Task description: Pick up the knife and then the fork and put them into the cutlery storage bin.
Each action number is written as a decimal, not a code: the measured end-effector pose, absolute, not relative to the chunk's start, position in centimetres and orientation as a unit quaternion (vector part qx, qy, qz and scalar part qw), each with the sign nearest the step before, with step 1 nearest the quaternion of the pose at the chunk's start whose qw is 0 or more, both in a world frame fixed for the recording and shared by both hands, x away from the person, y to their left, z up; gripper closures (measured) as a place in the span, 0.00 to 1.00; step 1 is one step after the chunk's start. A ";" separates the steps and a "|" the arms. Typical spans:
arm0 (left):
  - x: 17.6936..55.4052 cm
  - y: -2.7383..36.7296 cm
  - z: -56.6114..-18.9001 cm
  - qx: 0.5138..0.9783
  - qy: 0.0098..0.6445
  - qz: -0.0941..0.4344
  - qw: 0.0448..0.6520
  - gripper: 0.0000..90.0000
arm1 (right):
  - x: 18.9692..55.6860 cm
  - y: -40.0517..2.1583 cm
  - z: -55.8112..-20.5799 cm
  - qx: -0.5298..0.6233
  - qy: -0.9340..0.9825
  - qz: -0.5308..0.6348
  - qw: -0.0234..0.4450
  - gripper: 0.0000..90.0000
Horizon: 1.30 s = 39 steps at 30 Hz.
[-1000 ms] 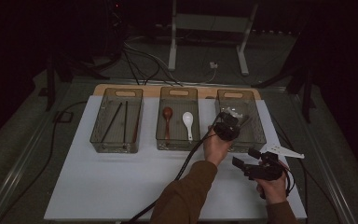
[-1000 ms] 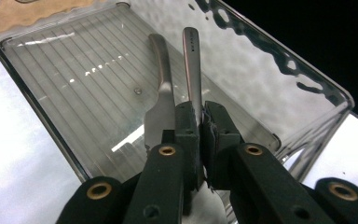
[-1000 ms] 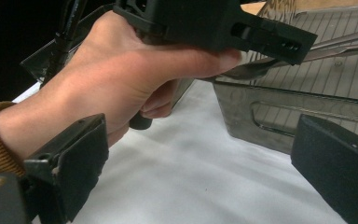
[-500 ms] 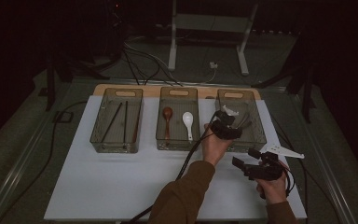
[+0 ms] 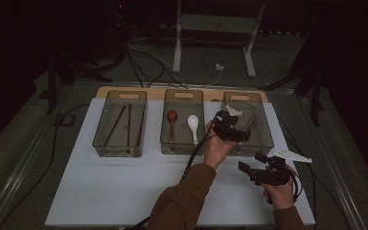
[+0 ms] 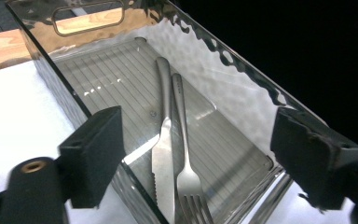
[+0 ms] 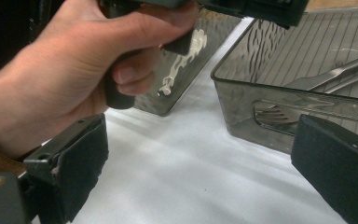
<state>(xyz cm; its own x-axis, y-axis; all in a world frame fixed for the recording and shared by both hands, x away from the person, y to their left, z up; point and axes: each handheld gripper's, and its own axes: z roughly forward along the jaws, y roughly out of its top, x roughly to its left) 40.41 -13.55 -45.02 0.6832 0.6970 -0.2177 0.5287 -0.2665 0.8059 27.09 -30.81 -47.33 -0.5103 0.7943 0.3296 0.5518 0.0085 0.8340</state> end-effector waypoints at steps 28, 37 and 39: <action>38.6 -8.9 -42.7 0.792 0.371 0.121 0.469 0.01 | 27.1 -30.7 -47.4 0.478 0.702 0.511 0.130 0.03; 37.3 -5.5 -41.8 0.785 0.368 0.133 0.480 0.01 | 27.0 -30.6 -47.4 0.475 0.704 0.509 0.141 0.00; 37.0 -4.5 -41.6 0.783 0.368 0.134 0.483 0.01 | 27.0 -30.6 -47.4 0.476 0.703 0.509 0.143 0.00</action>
